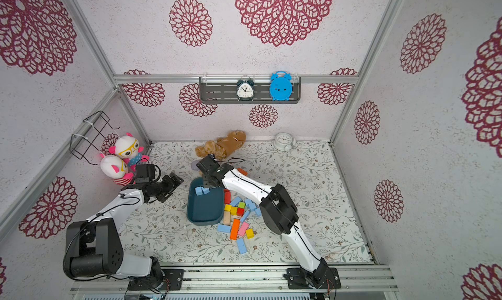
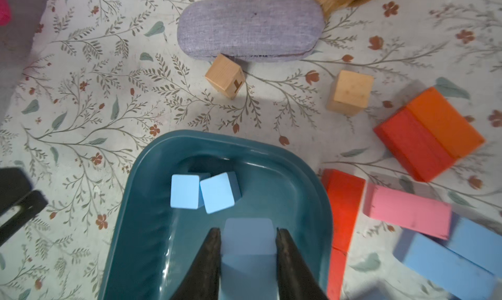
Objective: Pick out the blue building blocks
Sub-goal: Place the building block in the storage box.
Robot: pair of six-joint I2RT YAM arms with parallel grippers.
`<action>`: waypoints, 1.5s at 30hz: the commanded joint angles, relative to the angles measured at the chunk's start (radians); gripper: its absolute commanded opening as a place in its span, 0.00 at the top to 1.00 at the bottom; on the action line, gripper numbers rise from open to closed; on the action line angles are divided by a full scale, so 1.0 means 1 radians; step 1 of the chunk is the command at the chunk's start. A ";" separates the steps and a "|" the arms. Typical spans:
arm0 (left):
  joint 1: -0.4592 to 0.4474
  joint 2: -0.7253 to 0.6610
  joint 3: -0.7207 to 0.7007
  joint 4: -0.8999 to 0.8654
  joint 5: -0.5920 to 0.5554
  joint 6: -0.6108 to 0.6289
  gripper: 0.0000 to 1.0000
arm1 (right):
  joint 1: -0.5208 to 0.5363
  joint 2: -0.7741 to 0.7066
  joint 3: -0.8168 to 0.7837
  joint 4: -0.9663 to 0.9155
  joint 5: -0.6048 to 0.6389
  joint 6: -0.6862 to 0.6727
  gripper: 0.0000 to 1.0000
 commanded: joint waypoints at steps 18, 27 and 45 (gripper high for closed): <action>-0.001 -0.006 0.005 0.003 -0.016 0.036 0.11 | -0.006 0.159 0.185 -0.028 -0.017 0.029 0.68; -0.008 -0.001 -0.001 0.009 -0.007 0.032 0.11 | -0.005 0.166 0.183 -0.026 -0.026 0.054 0.56; -0.066 -0.012 -0.015 0.059 0.080 0.036 0.13 | -0.010 -0.280 -0.359 0.221 0.022 0.085 0.48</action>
